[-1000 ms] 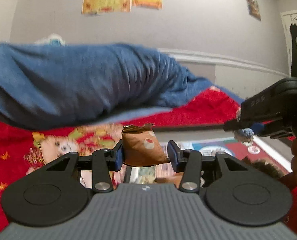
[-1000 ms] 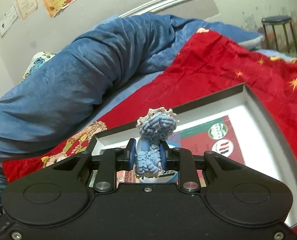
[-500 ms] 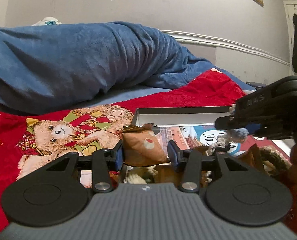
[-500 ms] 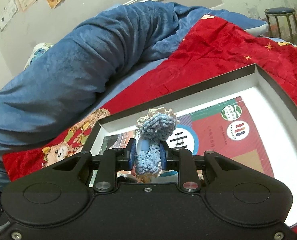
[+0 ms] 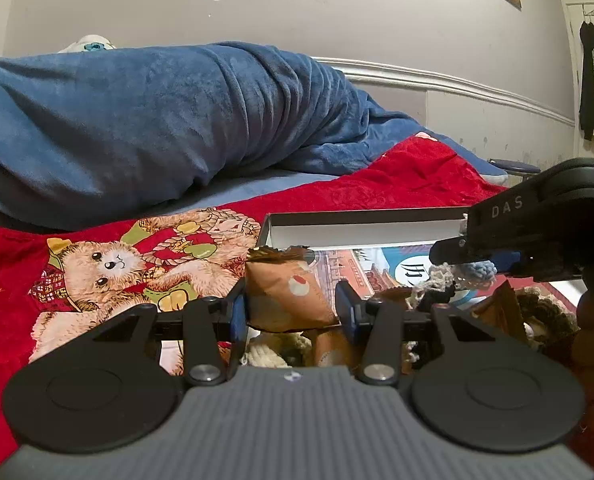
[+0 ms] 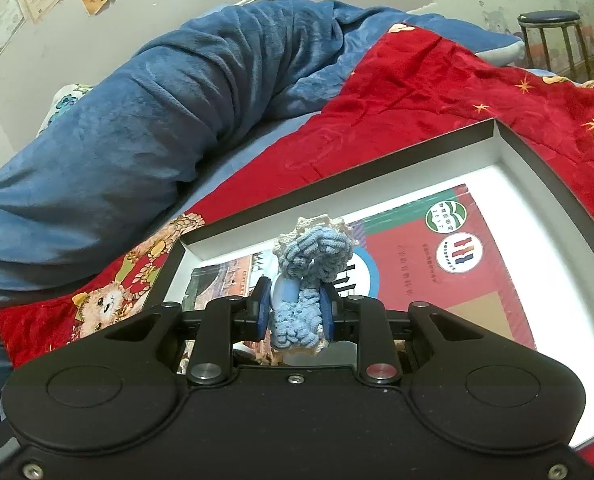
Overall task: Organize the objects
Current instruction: 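Open the left gripper to drop the tan packet while the right drops the rope ring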
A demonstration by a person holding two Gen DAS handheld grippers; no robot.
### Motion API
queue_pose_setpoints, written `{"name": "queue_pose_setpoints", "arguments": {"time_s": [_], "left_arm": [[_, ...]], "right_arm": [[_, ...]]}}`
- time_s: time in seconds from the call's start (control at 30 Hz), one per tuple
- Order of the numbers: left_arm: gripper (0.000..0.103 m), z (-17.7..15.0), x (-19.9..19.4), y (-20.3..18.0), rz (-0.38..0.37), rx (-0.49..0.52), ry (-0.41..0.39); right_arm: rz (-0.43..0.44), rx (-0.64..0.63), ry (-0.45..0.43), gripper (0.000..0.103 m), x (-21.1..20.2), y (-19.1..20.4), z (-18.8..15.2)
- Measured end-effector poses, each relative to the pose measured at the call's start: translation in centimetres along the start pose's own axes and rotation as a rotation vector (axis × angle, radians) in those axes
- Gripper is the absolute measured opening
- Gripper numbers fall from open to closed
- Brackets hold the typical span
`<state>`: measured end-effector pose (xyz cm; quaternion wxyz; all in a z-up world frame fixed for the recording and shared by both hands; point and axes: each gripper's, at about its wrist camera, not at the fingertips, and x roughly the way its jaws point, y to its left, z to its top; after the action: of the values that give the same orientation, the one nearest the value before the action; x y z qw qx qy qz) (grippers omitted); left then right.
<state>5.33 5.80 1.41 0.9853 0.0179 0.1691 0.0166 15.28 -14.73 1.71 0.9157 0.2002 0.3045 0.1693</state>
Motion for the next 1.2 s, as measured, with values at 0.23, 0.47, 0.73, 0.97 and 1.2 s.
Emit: {"name": "queue_pose_setpoints", "arguments": {"time_s": [0.23, 0.47, 0.73, 0.97, 1.2], "left_arm": [[0.05, 0.0, 0.0, -0.1, 0.003, 0.004, -0.003], [0.051, 0.0, -0.1, -0.1, 0.0, 0.001, -0.002], [0.053, 0.0, -0.1, -0.2, 0.006, 0.0, -0.001], [0.066, 0.1, 0.0, 0.0, 0.009, -0.007, 0.007], [0.084, 0.0, -0.1, 0.2, 0.001, -0.012, 0.008]], "right_arm": [[-0.009, -0.011, 0.003, 0.025, 0.1, 0.3, -0.1], [-0.026, -0.004, 0.015, 0.025, 0.7, 0.3, -0.1], [-0.026, 0.011, 0.018, 0.027, 0.8, -0.1, -0.2], [-0.031, -0.021, 0.02, 0.027, 1.1, 0.3, -0.6], [0.002, -0.028, 0.008, 0.036, 0.3, 0.5, -0.7]]}}
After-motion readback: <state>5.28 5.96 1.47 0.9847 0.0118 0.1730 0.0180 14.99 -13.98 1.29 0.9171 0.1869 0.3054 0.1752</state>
